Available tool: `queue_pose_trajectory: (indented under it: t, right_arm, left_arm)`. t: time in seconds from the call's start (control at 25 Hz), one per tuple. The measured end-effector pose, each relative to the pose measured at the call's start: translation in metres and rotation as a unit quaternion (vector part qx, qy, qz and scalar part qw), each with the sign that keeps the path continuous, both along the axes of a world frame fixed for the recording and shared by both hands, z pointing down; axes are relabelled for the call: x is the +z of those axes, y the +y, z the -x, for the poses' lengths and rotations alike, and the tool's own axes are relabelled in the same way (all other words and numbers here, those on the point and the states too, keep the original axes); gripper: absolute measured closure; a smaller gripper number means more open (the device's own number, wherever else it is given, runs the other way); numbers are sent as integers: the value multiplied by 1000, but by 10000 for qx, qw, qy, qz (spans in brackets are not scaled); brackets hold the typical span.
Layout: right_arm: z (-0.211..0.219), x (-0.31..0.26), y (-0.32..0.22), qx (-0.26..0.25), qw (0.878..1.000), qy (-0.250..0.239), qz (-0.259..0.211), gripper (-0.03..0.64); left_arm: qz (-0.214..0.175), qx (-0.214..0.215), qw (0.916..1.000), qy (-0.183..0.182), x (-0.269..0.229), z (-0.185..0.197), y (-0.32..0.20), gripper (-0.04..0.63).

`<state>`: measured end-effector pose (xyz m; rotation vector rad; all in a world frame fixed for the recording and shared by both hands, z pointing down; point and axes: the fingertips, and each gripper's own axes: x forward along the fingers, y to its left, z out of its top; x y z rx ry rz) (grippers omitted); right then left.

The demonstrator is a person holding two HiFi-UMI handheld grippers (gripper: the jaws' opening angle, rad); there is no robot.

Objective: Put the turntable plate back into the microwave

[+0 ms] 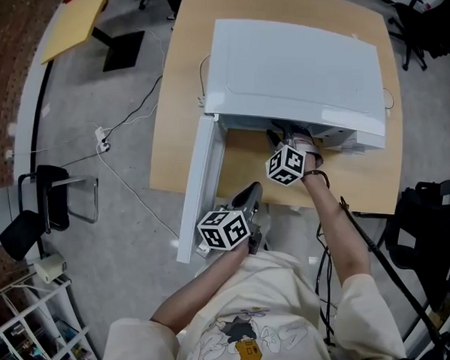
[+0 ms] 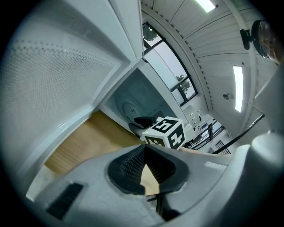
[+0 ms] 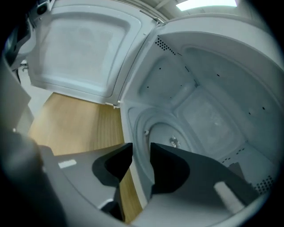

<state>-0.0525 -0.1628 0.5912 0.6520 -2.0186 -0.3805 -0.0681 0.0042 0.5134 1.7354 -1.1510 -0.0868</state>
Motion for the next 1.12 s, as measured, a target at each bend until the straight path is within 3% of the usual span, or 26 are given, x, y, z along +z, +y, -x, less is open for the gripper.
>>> queue_pose_trajectory:
  t: [0.12,0.56,0.68,0.8,0.96,1.04,1.12]
  right_arm:
    - [-1,2,4,-91,9999,114,48,548]
    - [-16,4,3,-45,9990,408,192,552]
    - [-14,3,2,241,9986,240,407,547]
    - [-12,-4,4,612,9952,-357,675,540]
    - [-20,-28,18,1305,9761,-1444,967,556]
    - [-29,-41,31,1750,9552,-2087,1155,611]
    - [-40,-54,48,2205,9272,-2705,1360,611]
  left_arm:
    - [25,-11,10000,50,0,-1,0,598]
    - [7,-1,10000,90,-1,-3,-5,598]
    - [41,-13,9999,118,0,-3,-5,598]
    - [43,-16,9999,126,1,-3,-5,598]
    - [-58,5,9999,141,-5,-3,-11,598]
    - [-121,48,9998,138,-9,-5,-14,598]
    - [-218,139,9996,102,-13,-8,-18,598]
